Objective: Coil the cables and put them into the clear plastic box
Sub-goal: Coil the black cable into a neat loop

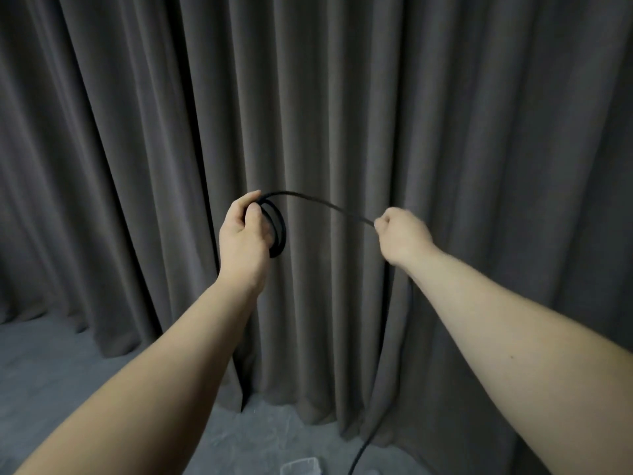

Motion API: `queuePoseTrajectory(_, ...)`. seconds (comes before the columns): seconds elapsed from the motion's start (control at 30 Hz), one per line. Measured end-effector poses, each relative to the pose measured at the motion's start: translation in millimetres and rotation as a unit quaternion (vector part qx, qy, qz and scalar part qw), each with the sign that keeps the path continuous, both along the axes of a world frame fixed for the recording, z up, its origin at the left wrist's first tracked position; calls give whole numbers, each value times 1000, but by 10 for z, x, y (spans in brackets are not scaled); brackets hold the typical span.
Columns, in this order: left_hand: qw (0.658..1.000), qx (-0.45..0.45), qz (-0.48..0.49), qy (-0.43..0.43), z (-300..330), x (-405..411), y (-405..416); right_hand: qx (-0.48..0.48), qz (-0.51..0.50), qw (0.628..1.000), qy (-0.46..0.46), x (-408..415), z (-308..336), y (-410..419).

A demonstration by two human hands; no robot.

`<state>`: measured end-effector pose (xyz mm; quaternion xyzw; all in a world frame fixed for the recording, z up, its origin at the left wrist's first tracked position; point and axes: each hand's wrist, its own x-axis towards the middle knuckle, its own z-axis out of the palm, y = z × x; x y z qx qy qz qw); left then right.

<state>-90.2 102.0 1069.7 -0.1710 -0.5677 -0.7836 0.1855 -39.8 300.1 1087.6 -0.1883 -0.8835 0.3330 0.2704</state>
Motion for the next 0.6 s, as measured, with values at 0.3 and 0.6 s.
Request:
queuePoseTrajectory(0.3,999,-18,-31,-6,-138,85,185,301,147,942,-26,141,-337,21)
queuePoseTrajectory(0.6,990,-116,-75,15,-197,216,371,207,316,920,-107,358,-53,126)
